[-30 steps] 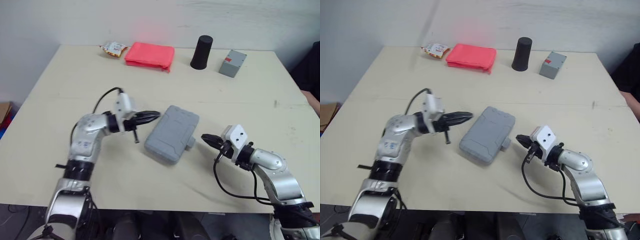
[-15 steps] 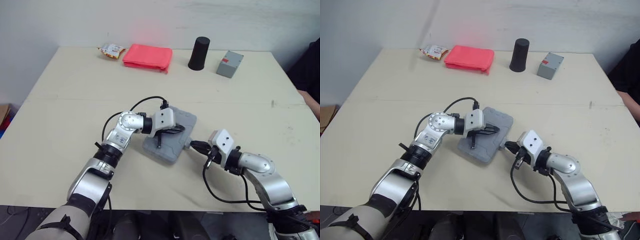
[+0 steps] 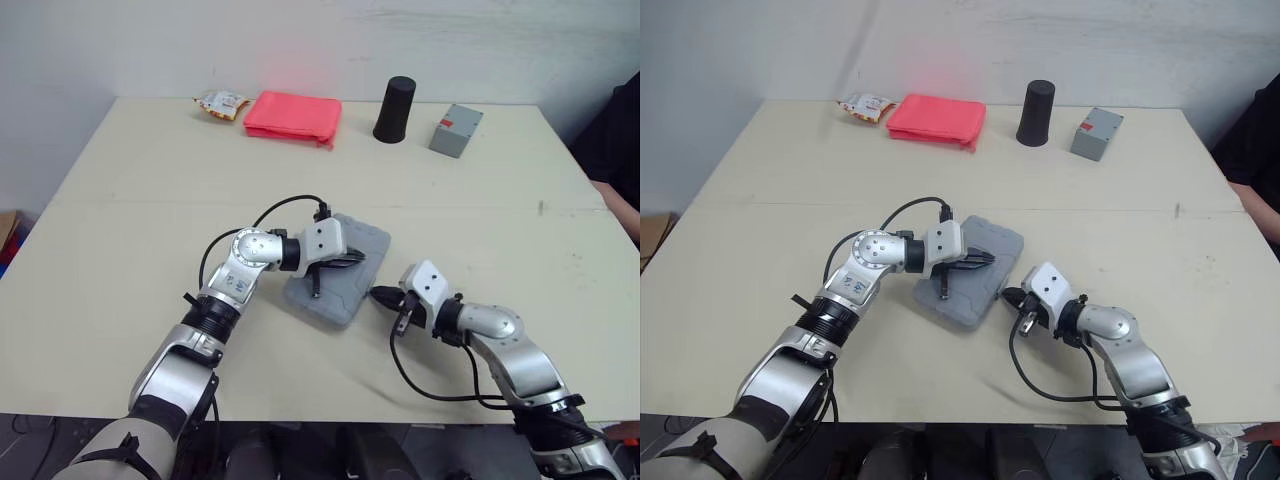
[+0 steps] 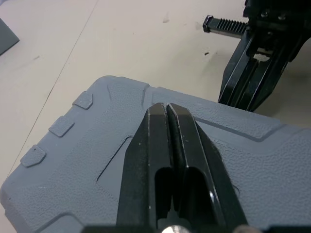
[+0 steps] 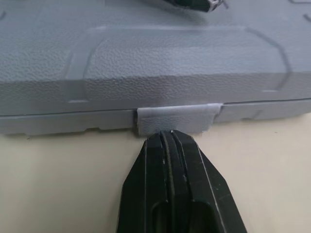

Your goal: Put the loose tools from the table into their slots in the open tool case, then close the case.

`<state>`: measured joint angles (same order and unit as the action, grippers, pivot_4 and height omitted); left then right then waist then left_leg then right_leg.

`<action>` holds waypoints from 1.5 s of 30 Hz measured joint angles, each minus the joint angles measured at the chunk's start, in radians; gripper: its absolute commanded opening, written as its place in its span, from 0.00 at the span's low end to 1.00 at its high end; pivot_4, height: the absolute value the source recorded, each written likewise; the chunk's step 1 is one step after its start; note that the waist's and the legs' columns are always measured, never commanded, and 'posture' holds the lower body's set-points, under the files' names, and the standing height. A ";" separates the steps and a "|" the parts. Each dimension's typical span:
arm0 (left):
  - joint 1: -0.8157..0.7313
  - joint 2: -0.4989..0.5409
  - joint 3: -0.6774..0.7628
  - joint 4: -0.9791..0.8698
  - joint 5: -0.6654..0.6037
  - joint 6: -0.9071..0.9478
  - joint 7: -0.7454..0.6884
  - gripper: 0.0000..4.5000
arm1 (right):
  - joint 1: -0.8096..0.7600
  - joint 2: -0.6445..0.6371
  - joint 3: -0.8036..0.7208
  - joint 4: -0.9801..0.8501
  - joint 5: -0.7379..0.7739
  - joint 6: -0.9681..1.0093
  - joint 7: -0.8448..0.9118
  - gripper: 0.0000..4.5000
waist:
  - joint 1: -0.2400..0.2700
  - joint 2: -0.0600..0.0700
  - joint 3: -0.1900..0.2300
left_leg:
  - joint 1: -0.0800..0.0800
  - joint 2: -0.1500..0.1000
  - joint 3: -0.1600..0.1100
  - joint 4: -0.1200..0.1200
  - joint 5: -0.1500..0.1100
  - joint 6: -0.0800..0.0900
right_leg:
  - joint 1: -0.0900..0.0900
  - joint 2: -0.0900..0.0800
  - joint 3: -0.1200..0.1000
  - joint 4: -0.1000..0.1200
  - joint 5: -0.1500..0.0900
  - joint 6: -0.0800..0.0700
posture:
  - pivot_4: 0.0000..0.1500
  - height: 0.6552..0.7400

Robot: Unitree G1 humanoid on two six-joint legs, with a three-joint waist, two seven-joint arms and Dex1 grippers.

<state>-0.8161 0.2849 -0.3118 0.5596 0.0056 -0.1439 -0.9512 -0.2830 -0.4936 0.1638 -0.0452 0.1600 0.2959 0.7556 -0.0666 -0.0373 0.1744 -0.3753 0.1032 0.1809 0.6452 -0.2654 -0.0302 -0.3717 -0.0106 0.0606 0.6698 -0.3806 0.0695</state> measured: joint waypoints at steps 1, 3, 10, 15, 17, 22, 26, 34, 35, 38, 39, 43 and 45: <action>0.001 0.001 0.000 0.000 0.000 0.002 0.000 0.01 | -0.014 0.005 0.005 0.016 -0.005 -0.007 0.002 0.00 | -0.003 0.000 0.000 | 0.001 0.000 0.000 0.000 0.000 0.000 | 0.001 0.000 0.000 0.000 0.000 0.000 | 1.00 1.00; 0.002 0.002 0.000 0.000 0.002 0.005 0.000 0.01 | -0.036 0.018 0.011 0.045 -0.016 -0.018 0.005 0.00 | -0.005 0.000 0.000 | 0.003 0.000 0.000 -0.001 0.000 0.000 | 0.003 0.000 0.000 -0.001 0.000 0.000 | 1.00 1.00; 0.007 0.000 0.004 0.011 0.003 0.018 0.011 0.01 | -0.089 0.036 0.029 0.106 -0.041 -0.037 0.035 0.00 | -0.016 0.001 -0.002 | 0.008 0.004 -0.002 -0.002 -0.002 0.000 | 0.011 0.000 -0.002 -0.006 0.000 0.000 | 1.00 1.00; 0.008 -0.005 0.010 0.043 0.002 0.008 0.011 0.01 | -0.107 0.030 0.037 0.132 -0.065 -0.050 0.064 0.00 | -0.017 0.005 -0.013 | 0.009 0.004 -0.003 -0.002 -0.003 -0.001 | 0.012 0.000 -0.002 -0.008 0.000 0.000 | 1.00 1.00; 0.010 -0.006 0.017 0.047 0.002 0.001 0.012 0.01 | -0.107 0.022 0.036 0.134 -0.067 -0.065 0.078 0.00 | -0.018 0.007 -0.014 | 0.009 0.004 -0.003 -0.002 -0.003 -0.001 | 0.012 0.000 -0.002 -0.008 0.000 0.000 | 1.00 1.00; 0.047 -0.020 0.093 0.047 -0.073 -0.062 0.013 0.01 | -0.082 -0.093 -0.008 0.072 -0.053 -0.111 0.146 0.00 | -0.016 0.008 -0.014 | 0.006 0.004 -0.003 -0.005 -0.003 0.000 | 0.011 -0.001 -0.002 -0.010 0.000 0.000 | 1.00 1.00; 0.087 0.040 0.159 -0.004 -0.152 -0.044 -0.056 0.01 | 0.007 -0.207 -0.085 -0.015 -0.015 -0.124 0.200 0.00 | -0.017 0.007 -0.010 | 0.003 0.004 -0.002 -0.010 -0.002 -0.001 | 0.005 0.000 -0.001 -0.011 0.000 0.000 | 1.00 1.00; 0.187 0.253 0.289 -0.119 -0.239 -0.003 -0.167 0.01 | 0.152 -0.312 -0.274 -0.115 0.075 -0.122 0.240 0.00 | -0.016 0.008 -0.006 | -0.003 0.004 0.000 -0.013 0.000 -0.003 | -0.003 0.000 -0.001 -0.012 -0.001 0.000 | 1.00 1.00; 0.193 0.252 0.290 -0.118 -0.239 -0.005 -0.170 0.01 | 0.155 -0.311 -0.275 -0.115 0.075 -0.123 0.239 0.00 | -0.015 0.008 -0.005 | -0.003 0.004 0.000 -0.012 0.000 -0.003 | -0.003 0.000 -0.001 -0.011 -0.001 0.000 | 1.00 1.00; 0.192 0.211 0.286 -0.114 -0.239 -0.014 -0.181 0.01 | 0.148 -0.279 -0.252 -0.108 0.073 -0.144 0.232 0.00 | -0.006 0.004 -0.003 | -0.003 0.002 0.000 -0.012 0.001 -0.001 | -0.002 -0.002 -0.001 -0.011 0.000 0.001 | 1.00 1.00; 0.188 0.193 0.279 -0.114 -0.239 -0.015 -0.183 0.01 | 0.145 -0.269 -0.239 -0.107 0.072 -0.145 0.232 0.00 | -0.004 0.004 -0.003 | -0.003 0.001 0.000 -0.011 0.001 0.000 | -0.002 -0.003 -0.001 -0.011 0.000 0.001 | 1.00 1.00; 0.126 0.117 0.216 -0.086 -0.200 -0.024 -0.174 0.01 | 0.074 -0.220 -0.166 -0.062 0.053 -0.145 0.227 0.00 | 0.003 0.003 -0.002 | -0.003 -0.001 0.000 -0.011 0.001 0.001 | -0.003 -0.003 0.000 -0.011 0.001 0.002 | 1.00 1.00; 0.093 0.096 0.176 -0.043 -0.151 -0.035 -0.151 0.01 | 0.019 -0.191 -0.133 -0.025 0.037 -0.146 0.216 0.00 | 0.000 0.003 -0.002 | -0.003 -0.001 0.001 -0.011 0.001 0.000 | -0.003 -0.001 0.001 -0.011 0.001 0.002 | 1.00 1.00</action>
<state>-0.7229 0.3811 -0.1358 0.5167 -0.1455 -0.1790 -1.1024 -0.2644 -0.6843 0.0305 -0.0706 0.1966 0.1496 0.9717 -0.0665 -0.0343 0.1726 -0.3784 0.1018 0.1822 0.6345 -0.2642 -0.0299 -0.3750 -0.0120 0.0612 0.6588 -0.3798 0.0711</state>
